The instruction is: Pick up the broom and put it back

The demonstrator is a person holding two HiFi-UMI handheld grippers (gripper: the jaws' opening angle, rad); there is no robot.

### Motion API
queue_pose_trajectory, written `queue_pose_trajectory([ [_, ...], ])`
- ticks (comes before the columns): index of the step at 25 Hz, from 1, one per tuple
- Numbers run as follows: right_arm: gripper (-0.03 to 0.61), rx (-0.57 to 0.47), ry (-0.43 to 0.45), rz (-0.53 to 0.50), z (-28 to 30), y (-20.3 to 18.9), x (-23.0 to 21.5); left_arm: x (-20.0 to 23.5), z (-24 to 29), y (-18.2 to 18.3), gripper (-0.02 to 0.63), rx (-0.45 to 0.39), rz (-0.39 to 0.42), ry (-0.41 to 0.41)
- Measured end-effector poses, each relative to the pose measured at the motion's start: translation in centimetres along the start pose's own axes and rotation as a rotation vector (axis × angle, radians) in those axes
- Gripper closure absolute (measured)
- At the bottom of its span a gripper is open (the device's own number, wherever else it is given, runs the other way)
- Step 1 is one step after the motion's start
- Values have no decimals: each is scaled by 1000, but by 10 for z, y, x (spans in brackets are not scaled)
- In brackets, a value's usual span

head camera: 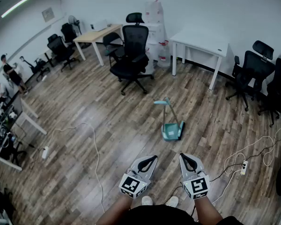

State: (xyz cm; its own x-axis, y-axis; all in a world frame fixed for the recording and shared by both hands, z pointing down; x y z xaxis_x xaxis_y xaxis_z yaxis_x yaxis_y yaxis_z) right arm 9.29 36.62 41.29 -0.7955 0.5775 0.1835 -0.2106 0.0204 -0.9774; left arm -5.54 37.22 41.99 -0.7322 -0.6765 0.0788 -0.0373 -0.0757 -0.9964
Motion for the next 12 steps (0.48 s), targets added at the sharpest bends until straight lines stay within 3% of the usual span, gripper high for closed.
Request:
queue_pose_trajectory([
  [12,577,-7,1,-3,14,10,32,21,-29,-3,595,4,-5,9],
])
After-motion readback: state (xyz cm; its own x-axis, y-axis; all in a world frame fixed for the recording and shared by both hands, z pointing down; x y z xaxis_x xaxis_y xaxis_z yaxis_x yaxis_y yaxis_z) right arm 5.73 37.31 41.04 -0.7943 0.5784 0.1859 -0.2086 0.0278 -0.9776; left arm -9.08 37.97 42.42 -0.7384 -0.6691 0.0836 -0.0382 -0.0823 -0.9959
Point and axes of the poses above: the fingertips, and each gripper's own axes: z forward along the fingers, x to its left, y out of its top, the point moved 4 cm from there along -z, backward along the fingers, and after that the axes turned 5 degrees about -z, right-handed, at the moved point
